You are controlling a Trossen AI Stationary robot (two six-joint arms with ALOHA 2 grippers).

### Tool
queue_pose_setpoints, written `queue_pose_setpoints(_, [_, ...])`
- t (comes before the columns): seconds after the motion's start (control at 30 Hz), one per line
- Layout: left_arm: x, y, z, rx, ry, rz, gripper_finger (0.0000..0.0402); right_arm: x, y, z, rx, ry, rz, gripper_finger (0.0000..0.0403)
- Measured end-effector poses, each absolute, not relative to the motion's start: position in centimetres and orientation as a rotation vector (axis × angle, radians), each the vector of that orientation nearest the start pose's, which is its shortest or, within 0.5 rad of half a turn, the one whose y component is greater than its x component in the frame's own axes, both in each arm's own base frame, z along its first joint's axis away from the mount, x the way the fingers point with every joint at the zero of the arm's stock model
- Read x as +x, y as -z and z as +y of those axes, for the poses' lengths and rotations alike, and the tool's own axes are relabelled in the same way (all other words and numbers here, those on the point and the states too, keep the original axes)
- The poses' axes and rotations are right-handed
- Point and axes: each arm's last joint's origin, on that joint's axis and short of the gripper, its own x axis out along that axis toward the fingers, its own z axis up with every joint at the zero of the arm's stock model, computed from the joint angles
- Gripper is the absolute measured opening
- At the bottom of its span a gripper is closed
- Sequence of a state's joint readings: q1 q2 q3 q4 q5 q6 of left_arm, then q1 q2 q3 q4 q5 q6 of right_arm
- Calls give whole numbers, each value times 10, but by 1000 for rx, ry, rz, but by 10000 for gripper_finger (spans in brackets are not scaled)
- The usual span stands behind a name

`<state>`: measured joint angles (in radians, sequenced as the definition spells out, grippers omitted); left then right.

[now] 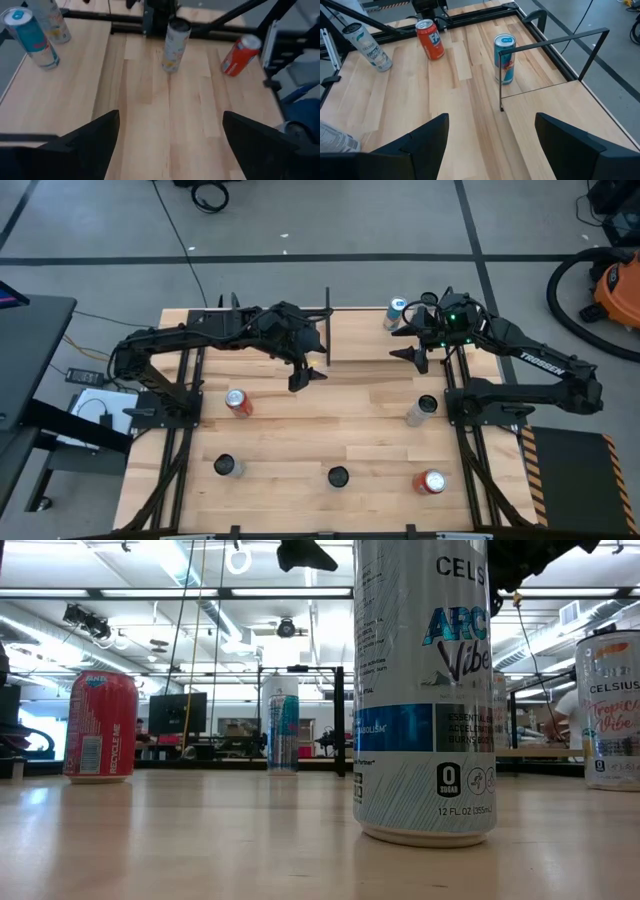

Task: Place canned beverage on shelf
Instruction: Put the left red soda can on the shelf

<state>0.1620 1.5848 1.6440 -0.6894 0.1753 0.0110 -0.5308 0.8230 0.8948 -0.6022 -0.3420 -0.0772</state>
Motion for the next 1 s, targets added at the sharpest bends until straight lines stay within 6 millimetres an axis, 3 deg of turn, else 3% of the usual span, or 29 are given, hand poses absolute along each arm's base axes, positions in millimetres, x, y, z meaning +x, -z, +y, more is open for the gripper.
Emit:
queue_pose_setpoints(0.37, [345, -402, 74, -95, -103, 423, 357, 145, -326, -74, 155, 167, 488, 305])
queue_pose_setpoints(0.47, [345, -404, 75, -205, -139, 393, 357, 145, -326, -74, 157, 167, 490, 305])
queue_pose_setpoints(0.67, [346, -403, 70, -132, -112, 410, 357, 144, -324, -73, 159, 164, 508, 305])
queue_pose_setpoints(0.77, [343, -398, 67, -140, -106, 470, 357, 144, -324, -73, 157, 163, 513, 305])
queue_pose_setpoints(1.0, [318, -374, 63, -194, -120, 821, 357, 145, -323, -74, 160, 163, 519, 305])
